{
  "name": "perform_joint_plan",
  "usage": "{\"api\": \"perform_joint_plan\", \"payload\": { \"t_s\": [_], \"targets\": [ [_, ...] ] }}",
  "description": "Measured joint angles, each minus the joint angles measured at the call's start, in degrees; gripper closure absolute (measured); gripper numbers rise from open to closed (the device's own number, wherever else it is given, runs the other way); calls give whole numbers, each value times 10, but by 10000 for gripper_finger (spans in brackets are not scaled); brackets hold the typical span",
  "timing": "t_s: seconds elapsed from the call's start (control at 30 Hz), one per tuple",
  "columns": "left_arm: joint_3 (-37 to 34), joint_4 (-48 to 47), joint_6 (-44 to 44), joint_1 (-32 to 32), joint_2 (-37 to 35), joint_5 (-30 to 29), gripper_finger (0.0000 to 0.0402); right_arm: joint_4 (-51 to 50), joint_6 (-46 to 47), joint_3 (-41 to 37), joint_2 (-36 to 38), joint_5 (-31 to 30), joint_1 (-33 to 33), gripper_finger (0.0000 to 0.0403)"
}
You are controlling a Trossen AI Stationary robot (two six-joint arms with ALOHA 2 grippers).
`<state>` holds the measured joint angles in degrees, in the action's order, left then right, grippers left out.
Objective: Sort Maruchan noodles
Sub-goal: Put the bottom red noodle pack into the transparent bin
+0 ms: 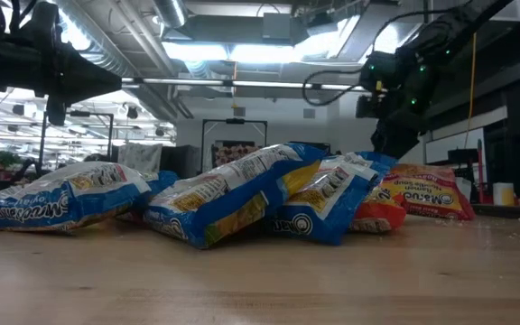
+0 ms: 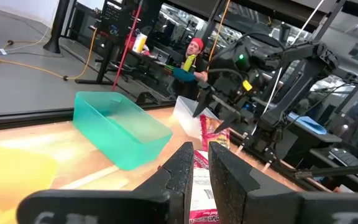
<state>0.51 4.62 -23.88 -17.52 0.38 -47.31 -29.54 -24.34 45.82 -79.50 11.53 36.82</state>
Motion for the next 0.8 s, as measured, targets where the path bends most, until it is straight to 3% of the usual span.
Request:
{"api": "perform_joint_plan", "payload": {
  "t_s": [0.23,0.37,0.8],
  "targets": [
    [0,0,0,0,0,0,357,-7,0,0,-15,-3,0,44],
    [0,0,0,0,0,0,357,-29,-1,0,-14,0,0,70],
    [0,0,0,0,0,0,357,-46,-14,1,-13,10,0,279]
  ]
}}
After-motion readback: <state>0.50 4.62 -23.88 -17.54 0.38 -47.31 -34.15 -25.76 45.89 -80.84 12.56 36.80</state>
